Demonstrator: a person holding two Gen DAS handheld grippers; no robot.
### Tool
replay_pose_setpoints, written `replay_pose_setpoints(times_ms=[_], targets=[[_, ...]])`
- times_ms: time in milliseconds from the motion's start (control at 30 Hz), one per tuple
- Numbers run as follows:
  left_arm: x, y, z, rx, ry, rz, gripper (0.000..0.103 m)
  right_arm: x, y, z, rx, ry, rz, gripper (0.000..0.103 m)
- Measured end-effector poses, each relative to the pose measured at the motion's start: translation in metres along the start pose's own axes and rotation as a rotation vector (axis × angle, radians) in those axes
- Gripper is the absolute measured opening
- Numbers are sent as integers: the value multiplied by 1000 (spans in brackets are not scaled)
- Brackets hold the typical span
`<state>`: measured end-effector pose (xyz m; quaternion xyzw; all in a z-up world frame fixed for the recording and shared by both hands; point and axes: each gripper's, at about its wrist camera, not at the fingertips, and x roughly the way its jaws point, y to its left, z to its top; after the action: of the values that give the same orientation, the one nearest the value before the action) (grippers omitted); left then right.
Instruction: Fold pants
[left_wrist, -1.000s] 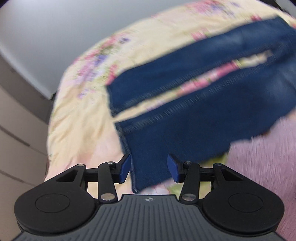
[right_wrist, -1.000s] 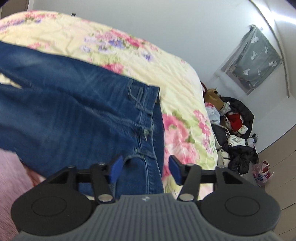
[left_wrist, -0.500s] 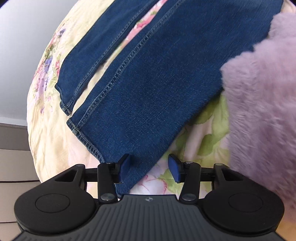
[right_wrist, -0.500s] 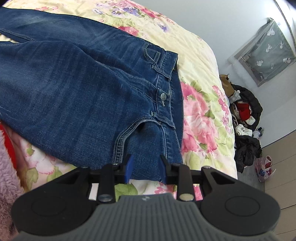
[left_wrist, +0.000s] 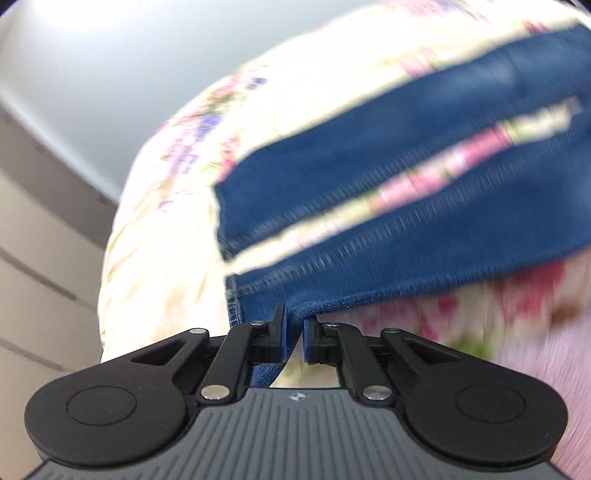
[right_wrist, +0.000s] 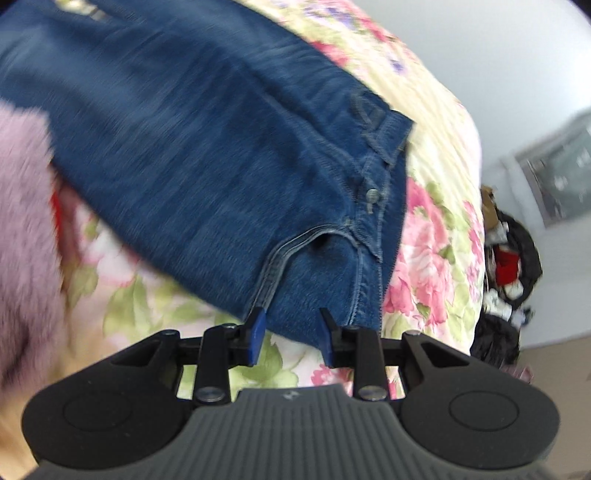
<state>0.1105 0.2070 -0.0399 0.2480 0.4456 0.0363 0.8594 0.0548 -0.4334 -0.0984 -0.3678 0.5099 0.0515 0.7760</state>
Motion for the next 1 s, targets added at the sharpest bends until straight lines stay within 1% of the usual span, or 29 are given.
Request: replay_pose_setpoints(times_ms=[67, 167, 267, 400, 500, 633, 700, 733, 767, 800, 900, 1000], targets=[[-5, 4, 14, -56, 0, 18, 7, 1, 8, -3, -61, -10, 0, 27], [-11, 8, 27, -114, 6, 40, 6, 4, 30, -9, -193, -35, -37, 28], [-14, 10, 36, -122, 9, 70, 4, 5, 53, -19, -317, -80, -73, 29], [-22, 13, 39, -154, 18, 89, 4, 16, 68, -31, -398, -108, -111, 32], [-25, 14, 41, -182, 21, 98, 4, 28, 71, -32, -388, -120, -129, 32], [-27, 14, 42, -211, 28, 103, 4, 48, 75, -30, -389, -131, -198, 31], [-26, 16, 41, -226, 27, 104, 4, 53, 77, -30, -404, -130, -226, 21], [-27, 16, 41, -233, 23, 103, 4, 52, 76, -28, -402, -132, -227, 18], [-28, 18, 40, -242, 20, 101, 4, 47, 73, -27, -389, -144, -232, 11], [-28, 20, 40, -250, 17, 99, 4, 41, 68, -27, -366, -160, -237, 9], [-31, 26, 40, -284, 4, 98, 4, 17, 44, -18, -257, -211, -248, 6], [-31, 37, 45, -320, -3, 99, 4, -9, 13, 2, -140, -277, -271, 5]])
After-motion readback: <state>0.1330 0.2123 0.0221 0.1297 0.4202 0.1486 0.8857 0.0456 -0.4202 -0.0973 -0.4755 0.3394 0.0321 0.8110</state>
